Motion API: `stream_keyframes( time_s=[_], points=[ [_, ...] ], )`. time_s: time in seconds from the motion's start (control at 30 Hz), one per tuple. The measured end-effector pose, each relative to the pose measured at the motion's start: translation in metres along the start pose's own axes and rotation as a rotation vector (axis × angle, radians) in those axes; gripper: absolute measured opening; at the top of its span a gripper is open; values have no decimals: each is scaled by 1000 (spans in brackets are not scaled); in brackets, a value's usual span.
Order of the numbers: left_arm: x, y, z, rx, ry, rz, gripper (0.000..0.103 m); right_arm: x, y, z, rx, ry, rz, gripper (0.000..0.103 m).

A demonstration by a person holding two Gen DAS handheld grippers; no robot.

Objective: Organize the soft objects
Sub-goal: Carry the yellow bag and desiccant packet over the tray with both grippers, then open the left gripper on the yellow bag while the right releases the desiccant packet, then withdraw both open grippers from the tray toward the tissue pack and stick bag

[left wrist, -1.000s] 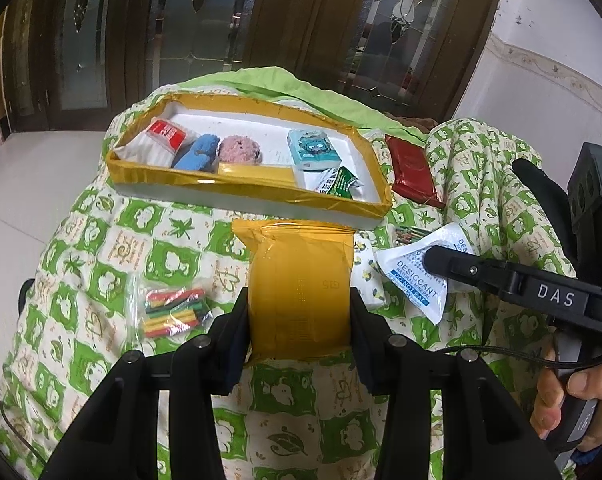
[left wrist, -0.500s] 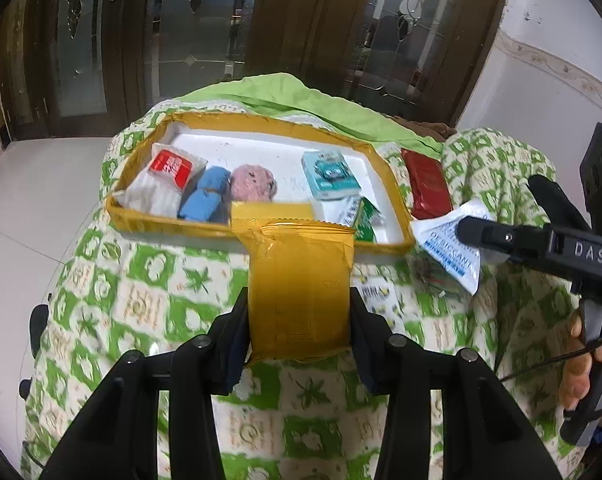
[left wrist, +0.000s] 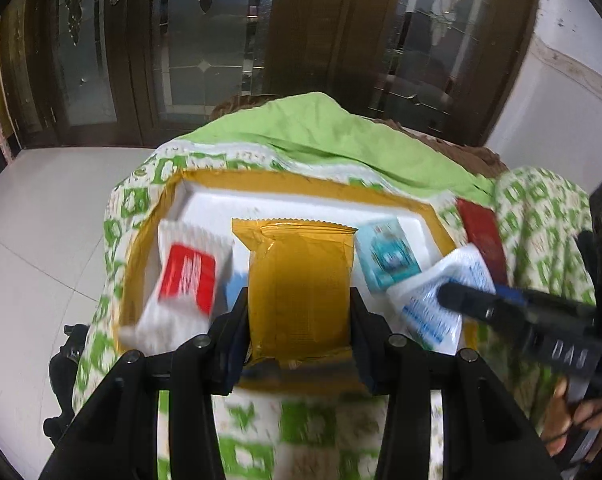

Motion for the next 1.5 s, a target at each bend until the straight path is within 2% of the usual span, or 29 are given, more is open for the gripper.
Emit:
stream_keyframes(
  time_s=[0.27, 0.5, 0.67, 0.73, 0.77, 0.8, 0.83, 0.87, 0.9, 1.03, 1.13, 1.27, 1.5],
  points=[
    [-54, 12, -34, 34, 64, -16, 43, -47, 11, -19, 34, 2, 32, 40],
    [-91, 19, -34, 34, 101, -44, 43, -77, 7, -14, 56, 27, 39, 40],
    [-95, 20, -37, 29, 94, -44, 44, -80, 1, -16, 39, 10, 9, 43],
    [-93, 21, -36, 35, 91, -41, 46, -79, 0, -15, 34, 3, 6, 46],
    [-91, 22, -37, 42, 89, -34, 47, -77, 0, -15, 34, -7, 5, 54],
    [-88, 22, -36, 50, 83, -26, 52, -75, 0, -15, 34, -16, 3, 59],
    [-85, 24, -36, 60, 75, -28, 65, -72, 0, -14, 34, -26, 1, 69],
    [-82, 25, -36, 68, 68, -33, 72, -68, 2, -13, 37, -40, 2, 73],
    [-77, 27, -36, 83, 52, -37, 80, -63, 3, -13, 44, -54, 4, 73],
    [-57, 35, -36, 117, 26, -19, 81, -50, 7, -9, 55, -82, 1, 75],
    [-35, 38, -31, 115, -10, -15, 82, -36, 5, -3, 29, -96, -6, 82],
    [-3, 47, -8, 106, -57, -32, 89, -19, 0, 8, -12, -107, -14, 93],
    [29, 63, 35, 140, -59, -48, 92, 4, -1, 30, -52, -99, -32, 96]
  ],
)
Point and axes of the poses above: each gripper's, at about its wrist camera, not at the fingertips, and x roughly against the way its jaws point, y to its left, z to its underside, the point moved 1 cm from there along -x, roughly the way its jaws point, and after that the axes turned 6 degrees about -z, right-handed, at the moved point
